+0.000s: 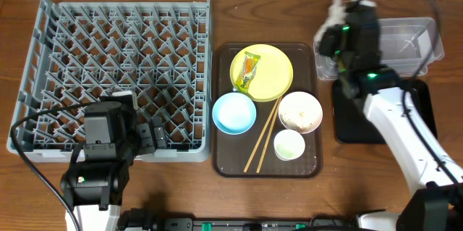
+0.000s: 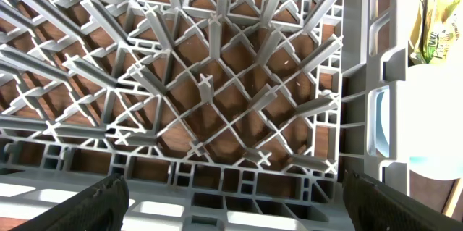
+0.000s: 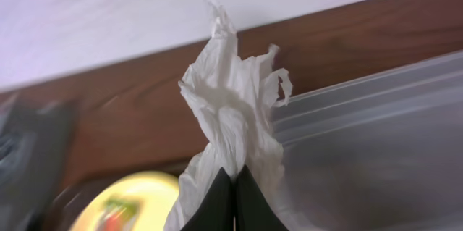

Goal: Sort waste into correct bins and load items into the dishwasher rack

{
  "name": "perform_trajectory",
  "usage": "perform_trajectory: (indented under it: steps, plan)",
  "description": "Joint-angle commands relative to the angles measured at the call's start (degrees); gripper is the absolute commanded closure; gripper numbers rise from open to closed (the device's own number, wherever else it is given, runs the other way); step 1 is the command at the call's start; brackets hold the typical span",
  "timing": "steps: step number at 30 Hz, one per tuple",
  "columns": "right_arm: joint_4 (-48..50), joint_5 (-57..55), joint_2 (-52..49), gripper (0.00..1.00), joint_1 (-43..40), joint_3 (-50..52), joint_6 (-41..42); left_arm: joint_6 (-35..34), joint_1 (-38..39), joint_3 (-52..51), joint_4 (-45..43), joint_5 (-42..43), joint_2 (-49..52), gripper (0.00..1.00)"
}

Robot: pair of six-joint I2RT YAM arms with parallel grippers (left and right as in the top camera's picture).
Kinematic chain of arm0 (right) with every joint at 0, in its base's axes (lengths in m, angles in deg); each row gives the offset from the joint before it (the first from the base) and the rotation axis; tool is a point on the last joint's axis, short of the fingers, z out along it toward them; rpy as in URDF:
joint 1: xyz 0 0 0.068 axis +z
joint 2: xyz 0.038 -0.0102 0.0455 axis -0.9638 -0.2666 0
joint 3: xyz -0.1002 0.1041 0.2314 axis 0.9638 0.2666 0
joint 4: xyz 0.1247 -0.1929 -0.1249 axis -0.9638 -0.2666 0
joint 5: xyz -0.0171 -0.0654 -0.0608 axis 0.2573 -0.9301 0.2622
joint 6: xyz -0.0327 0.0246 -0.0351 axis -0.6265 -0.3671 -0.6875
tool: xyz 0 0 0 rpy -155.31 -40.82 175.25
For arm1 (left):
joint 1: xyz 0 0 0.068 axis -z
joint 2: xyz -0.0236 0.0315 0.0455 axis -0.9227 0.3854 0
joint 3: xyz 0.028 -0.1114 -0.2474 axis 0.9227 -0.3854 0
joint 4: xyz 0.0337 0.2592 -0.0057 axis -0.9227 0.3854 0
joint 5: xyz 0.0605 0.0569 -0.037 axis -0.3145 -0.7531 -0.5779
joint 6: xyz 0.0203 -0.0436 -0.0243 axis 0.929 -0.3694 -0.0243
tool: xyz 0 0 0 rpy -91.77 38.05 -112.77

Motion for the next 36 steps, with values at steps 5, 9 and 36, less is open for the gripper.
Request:
perform_trajectory:
  steps: [5, 9, 36]
  plan:
    - [-2.05, -3.56, -3.48, 0.70, -8.57, -0.11, -0.22, -0.55, 0.20, 0.94, -0.22, 0.28, -0.04, 0.04]
    - [-2.86, -1.38, -3.58, 0.54, -9.73, -0.11, -1.29, -0.52, 0.20, 0.94, -0.22, 0.28, -0.04, 0.04]
    - [0.70, 12.15, -16.26, 0.33, 17.92, -0.09, 3.43, -0.52, 0.20, 0.94, -0.20, 0.31, -0.04, 0.04]
